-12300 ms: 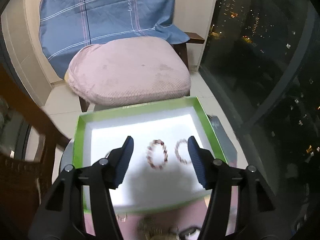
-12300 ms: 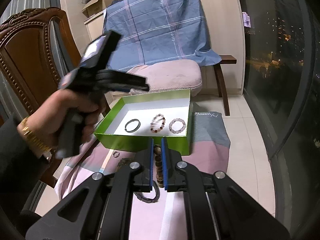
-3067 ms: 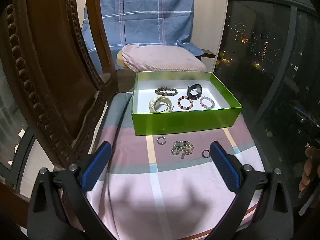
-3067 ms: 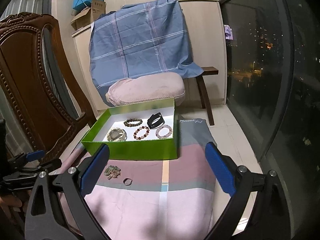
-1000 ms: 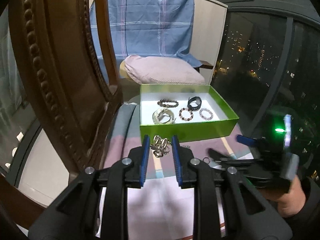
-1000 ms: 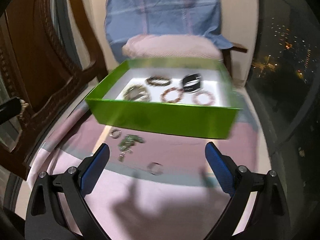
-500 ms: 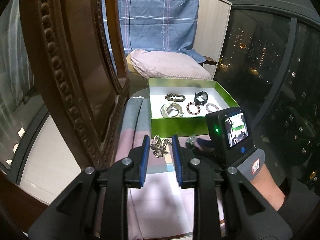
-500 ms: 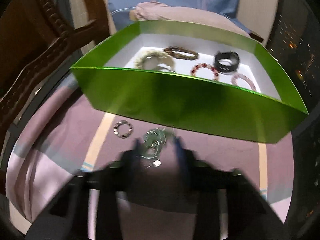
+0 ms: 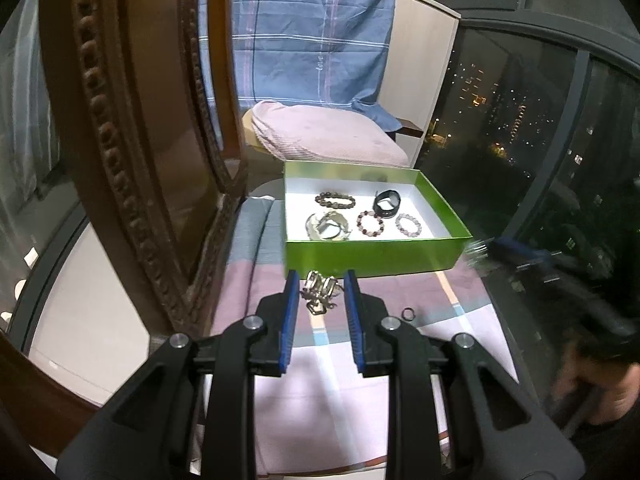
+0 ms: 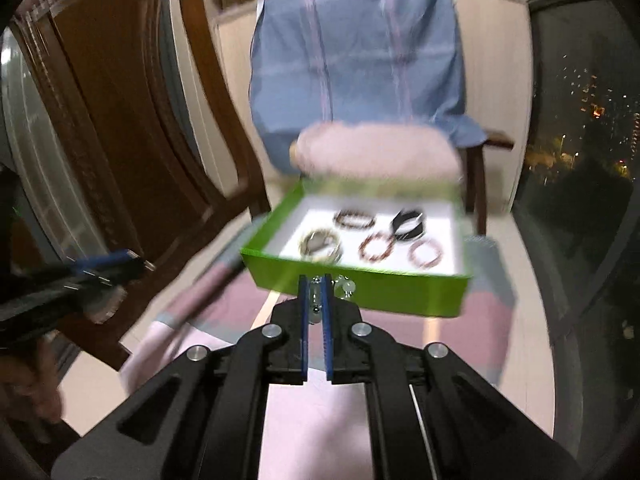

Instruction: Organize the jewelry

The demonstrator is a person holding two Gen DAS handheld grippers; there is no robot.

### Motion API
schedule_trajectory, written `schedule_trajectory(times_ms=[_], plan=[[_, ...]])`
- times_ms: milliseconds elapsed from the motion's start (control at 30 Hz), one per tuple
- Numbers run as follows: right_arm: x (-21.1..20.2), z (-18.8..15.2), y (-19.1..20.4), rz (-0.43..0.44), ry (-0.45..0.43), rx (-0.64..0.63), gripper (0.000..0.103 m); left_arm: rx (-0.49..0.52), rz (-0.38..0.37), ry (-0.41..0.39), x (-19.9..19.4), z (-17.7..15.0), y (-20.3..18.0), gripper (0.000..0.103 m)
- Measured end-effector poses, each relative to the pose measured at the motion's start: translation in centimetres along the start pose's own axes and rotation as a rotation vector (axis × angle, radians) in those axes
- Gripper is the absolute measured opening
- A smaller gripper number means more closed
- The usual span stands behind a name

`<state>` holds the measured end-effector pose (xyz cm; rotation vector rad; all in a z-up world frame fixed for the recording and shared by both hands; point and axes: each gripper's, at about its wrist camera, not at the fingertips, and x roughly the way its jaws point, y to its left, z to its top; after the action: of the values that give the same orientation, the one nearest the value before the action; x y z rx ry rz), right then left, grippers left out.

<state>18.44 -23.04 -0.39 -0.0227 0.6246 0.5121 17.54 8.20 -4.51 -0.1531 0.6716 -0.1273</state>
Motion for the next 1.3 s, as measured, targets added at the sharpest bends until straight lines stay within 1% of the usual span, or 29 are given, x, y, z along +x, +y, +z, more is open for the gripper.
schedule_trajectory(times_ms=[67, 167, 233, 400, 733, 1300], plan=[[-2.5, 0.3, -0.8, 0.001, -0.043, -0.004, 0.006, 0.006, -0.015, 0.004, 0.2, 0.0, -0.8, 0.023], [-4.3, -0.3, -2.4, -0.011, -0.056, -0.003, 0.006, 0.010, -0.035, 0.012, 0.7, 0.1, -2.1, 0.023], [-4.3, -0.9, -3.7, -0.025, -0.046, 0.011, 0.006, 0.010, -0.046, 0.020, 1.1, 0.1, -2.9, 0.023], [-4.4, -2.0, -6.0, -0.056, -0.014, 0.045, 0.006, 0.025, -0.037, 0.042, 2.6, -0.1, -5.2, 0.023], [-4.9, -2.5, -6.6, -0.057, -0.006, 0.047, 0.006, 0.061, -0.027, 0.063, 4.3, -0.5, -7.6, 0.023], [-4.3, -2.6, -6.8, -0.062, 0.005, 0.050, 0.006, 0.068, -0.022, 0.073, 4.5, -0.8, -7.7, 0.023]])
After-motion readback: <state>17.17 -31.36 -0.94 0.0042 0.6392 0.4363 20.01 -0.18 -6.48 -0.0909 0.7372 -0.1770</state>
